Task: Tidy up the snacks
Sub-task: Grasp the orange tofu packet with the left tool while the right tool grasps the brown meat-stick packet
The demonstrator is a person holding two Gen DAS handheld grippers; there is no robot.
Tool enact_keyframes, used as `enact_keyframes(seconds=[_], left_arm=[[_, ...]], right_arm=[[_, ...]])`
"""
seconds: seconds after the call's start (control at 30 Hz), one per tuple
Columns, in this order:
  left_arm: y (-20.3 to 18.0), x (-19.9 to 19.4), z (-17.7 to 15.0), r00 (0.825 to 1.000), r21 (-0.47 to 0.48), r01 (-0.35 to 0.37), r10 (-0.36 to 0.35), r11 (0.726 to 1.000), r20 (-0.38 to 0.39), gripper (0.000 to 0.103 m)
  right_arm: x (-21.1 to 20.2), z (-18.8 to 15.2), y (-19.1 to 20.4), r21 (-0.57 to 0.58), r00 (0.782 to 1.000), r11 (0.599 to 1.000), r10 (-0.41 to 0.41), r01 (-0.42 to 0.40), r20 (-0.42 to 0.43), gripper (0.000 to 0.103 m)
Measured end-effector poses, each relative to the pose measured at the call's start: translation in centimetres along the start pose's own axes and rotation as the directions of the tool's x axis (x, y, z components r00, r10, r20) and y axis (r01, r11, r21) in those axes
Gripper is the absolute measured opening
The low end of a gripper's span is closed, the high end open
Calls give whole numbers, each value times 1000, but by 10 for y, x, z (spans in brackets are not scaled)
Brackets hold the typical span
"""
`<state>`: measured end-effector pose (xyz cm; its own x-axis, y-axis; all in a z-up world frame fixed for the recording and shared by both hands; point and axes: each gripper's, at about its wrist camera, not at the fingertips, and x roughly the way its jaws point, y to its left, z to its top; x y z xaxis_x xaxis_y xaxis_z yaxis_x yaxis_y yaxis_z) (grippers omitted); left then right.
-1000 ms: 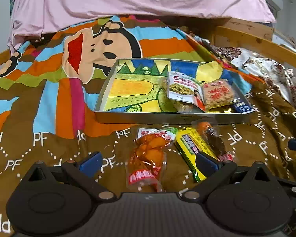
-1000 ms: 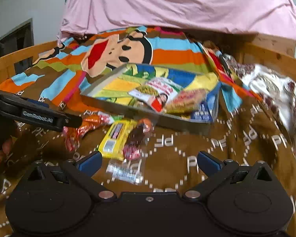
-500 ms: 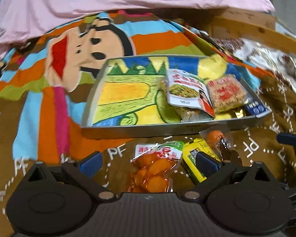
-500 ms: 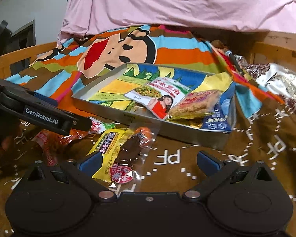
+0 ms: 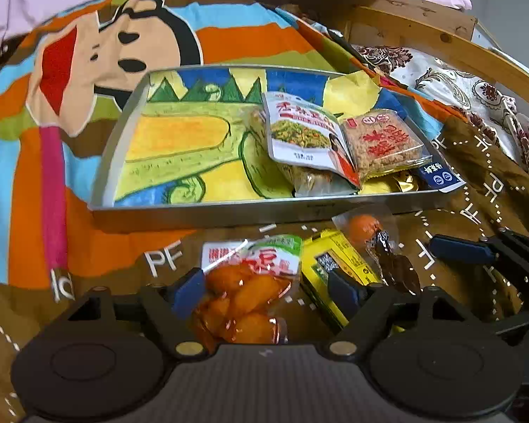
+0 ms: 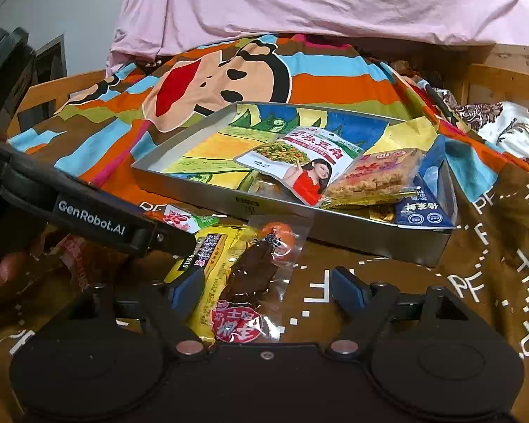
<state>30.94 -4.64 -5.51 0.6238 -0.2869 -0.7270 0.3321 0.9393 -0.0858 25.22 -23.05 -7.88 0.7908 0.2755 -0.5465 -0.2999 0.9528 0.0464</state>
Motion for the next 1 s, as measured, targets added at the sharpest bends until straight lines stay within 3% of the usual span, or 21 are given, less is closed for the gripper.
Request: enact_keyframes(seconds=[0.3, 0.57, 0.7, 0.77, 1.0], left_arm=[[19, 7, -5, 998, -143, -11, 2, 990, -62, 76], [15, 6, -14, 999, -116, -23, 18, 993, -42, 71], [15, 5, -13, 998, -118, -54, 48, 992, -48, 60], [10, 5, -12, 995, -111, -83, 77, 990, -56, 59], [4, 1, -13, 991, -176, -126, 116, 976, -67, 56]], right_arm=[[3, 2, -1, 61, 999, 998, 15, -13, -28, 76], [2, 3, -2, 103, 999, 995, 11, -6, -47, 68], [2, 2, 0, 102, 998, 995, 14, -8, -53, 63], [2, 3, 1, 104, 998, 994, 21, -15, -57, 56], [2, 4, -1, 166, 995, 985, 60, -46, -83, 48]])
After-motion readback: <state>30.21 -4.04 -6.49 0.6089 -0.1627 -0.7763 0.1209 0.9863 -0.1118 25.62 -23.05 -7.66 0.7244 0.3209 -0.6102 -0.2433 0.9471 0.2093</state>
